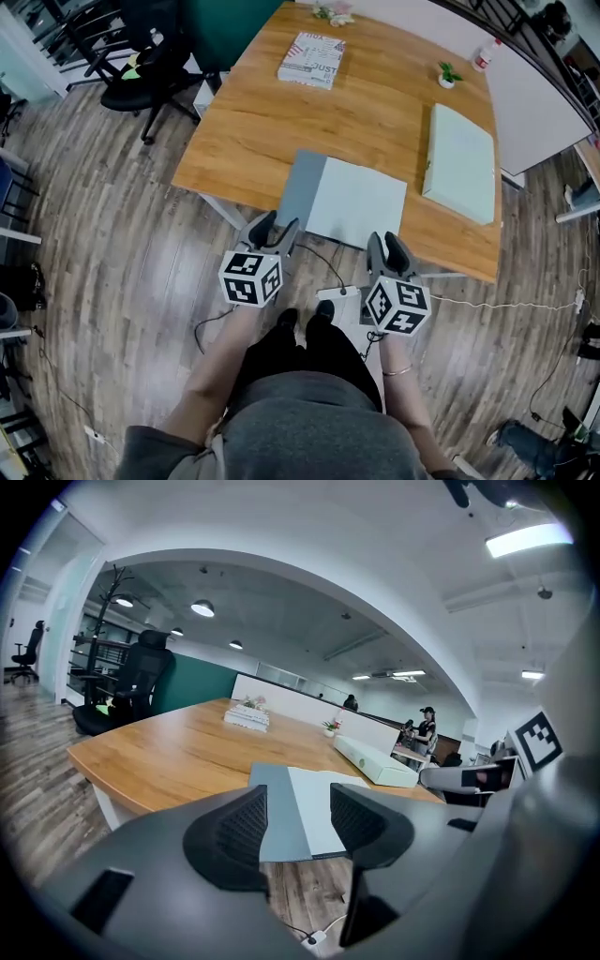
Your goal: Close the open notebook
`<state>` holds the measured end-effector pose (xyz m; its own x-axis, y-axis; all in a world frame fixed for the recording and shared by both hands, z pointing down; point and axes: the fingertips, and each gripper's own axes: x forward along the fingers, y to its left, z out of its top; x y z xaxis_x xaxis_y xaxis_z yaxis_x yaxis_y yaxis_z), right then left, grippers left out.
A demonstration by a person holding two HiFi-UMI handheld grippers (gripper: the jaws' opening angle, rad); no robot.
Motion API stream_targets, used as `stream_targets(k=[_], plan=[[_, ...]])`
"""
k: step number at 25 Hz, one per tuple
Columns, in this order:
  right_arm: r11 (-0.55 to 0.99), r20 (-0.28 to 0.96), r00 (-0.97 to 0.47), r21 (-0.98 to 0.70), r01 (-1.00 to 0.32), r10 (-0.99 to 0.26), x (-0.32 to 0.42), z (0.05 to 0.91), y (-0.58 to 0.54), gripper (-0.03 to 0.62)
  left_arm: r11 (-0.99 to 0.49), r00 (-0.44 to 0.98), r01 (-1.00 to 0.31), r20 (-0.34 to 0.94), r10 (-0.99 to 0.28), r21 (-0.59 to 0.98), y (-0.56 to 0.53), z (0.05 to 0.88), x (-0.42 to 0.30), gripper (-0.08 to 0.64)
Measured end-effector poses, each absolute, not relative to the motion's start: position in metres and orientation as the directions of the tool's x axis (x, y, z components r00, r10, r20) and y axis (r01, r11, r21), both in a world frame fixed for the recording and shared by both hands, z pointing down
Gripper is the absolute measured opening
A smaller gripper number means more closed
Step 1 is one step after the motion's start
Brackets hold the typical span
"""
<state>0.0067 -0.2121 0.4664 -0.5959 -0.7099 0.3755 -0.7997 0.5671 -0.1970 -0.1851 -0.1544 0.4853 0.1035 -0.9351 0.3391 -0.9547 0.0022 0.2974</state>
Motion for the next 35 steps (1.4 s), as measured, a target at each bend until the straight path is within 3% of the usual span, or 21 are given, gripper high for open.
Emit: stream_targets(k=[16, 35], plan=[[0.688, 0.424, -0.699, -0.211, -0.694, -0.576, -0.033, 0.485, -0.239, 0.115, 0.238, -0.024, -0.842, 0.408, -0.913, 0.484, -0.15, 0.533, -0.209, 0.215], [0.749, 0.51, -0.733, -0.23, -0.621, -0.451, -0.052, 0.518, -0.242, 0.109, 0.35, -0.044, -0.675, 0.438, -0.898, 0.65, -0.155, 0.574, -0.206, 0.215]])
